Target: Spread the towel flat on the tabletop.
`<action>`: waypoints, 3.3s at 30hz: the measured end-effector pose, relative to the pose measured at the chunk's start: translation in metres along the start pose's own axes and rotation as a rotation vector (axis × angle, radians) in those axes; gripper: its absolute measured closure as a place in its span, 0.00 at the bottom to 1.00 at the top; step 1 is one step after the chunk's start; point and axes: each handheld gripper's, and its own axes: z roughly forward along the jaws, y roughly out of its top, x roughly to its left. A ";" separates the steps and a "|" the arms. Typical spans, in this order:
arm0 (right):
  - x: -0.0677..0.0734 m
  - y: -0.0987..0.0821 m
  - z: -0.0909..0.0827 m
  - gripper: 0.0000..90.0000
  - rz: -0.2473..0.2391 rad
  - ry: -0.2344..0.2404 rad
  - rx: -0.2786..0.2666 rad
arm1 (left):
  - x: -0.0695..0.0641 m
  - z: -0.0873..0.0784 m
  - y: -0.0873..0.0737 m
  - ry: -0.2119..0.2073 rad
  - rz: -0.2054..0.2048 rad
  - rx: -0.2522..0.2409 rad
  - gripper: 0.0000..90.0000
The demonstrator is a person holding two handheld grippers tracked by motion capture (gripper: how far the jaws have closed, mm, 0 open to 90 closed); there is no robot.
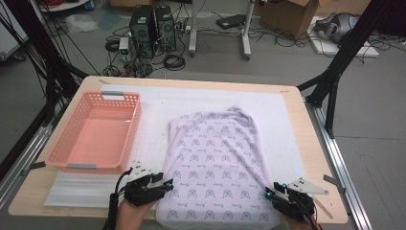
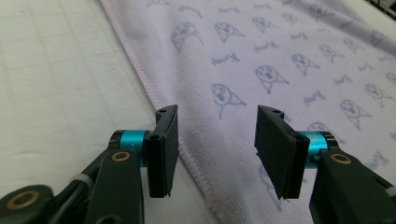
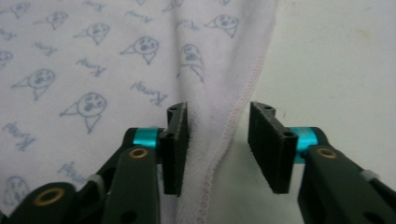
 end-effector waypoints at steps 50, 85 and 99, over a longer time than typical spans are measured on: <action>-0.032 0.027 0.017 0.62 -0.013 0.071 -0.063 | 0.016 0.009 0.026 -0.033 0.017 -0.126 0.48; -0.031 0.064 0.040 0.64 -0.065 0.045 -0.006 | 0.029 0.032 0.041 0.015 -0.006 -0.059 0.53; -0.029 0.075 0.077 0.94 -0.089 0.041 0.062 | 0.030 0.058 0.054 0.136 -0.011 0.033 0.96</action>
